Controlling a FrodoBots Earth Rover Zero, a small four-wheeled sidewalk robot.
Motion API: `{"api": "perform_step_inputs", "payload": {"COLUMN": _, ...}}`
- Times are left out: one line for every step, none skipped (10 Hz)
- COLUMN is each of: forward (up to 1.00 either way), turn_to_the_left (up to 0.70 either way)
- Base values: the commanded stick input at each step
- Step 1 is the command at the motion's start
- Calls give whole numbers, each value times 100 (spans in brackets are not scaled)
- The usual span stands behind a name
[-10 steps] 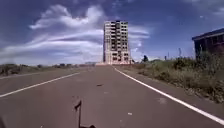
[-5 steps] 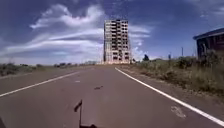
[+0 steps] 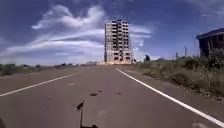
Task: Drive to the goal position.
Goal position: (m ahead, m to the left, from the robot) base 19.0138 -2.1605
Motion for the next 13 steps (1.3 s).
{"api": "perform_step_inputs", "payload": {"forward": 100, "turn_to_the_left": 0}}
{"api": "perform_step_inputs", "payload": {"forward": 100, "turn_to_the_left": 0}}
{"api": "perform_step_inputs", "payload": {"forward": 100, "turn_to_the_left": 0}}
{"api": "perform_step_inputs", "payload": {"forward": 100, "turn_to_the_left": 0}}
{"api": "perform_step_inputs", "payload": {"forward": 100, "turn_to_the_left": 0}}
{"api": "perform_step_inputs", "payload": {"forward": 100, "turn_to_the_left": 0}}
{"api": "perform_step_inputs", "payload": {"forward": 100, "turn_to_the_left": 0}}
{"api": "perform_step_inputs", "payload": {"forward": 100, "turn_to_the_left": 0}}
{"api": "perform_step_inputs", "payload": {"forward": 100, "turn_to_the_left": 0}}
{"api": "perform_step_inputs", "payload": {"forward": 100, "turn_to_the_left": 0}}
{"api": "perform_step_inputs", "payload": {"forward": 100, "turn_to_the_left": 0}}
{"api": "perform_step_inputs", "payload": {"forward": 100, "turn_to_the_left": 0}}
{"api": "perform_step_inputs", "payload": {"forward": 100, "turn_to_the_left": 0}}
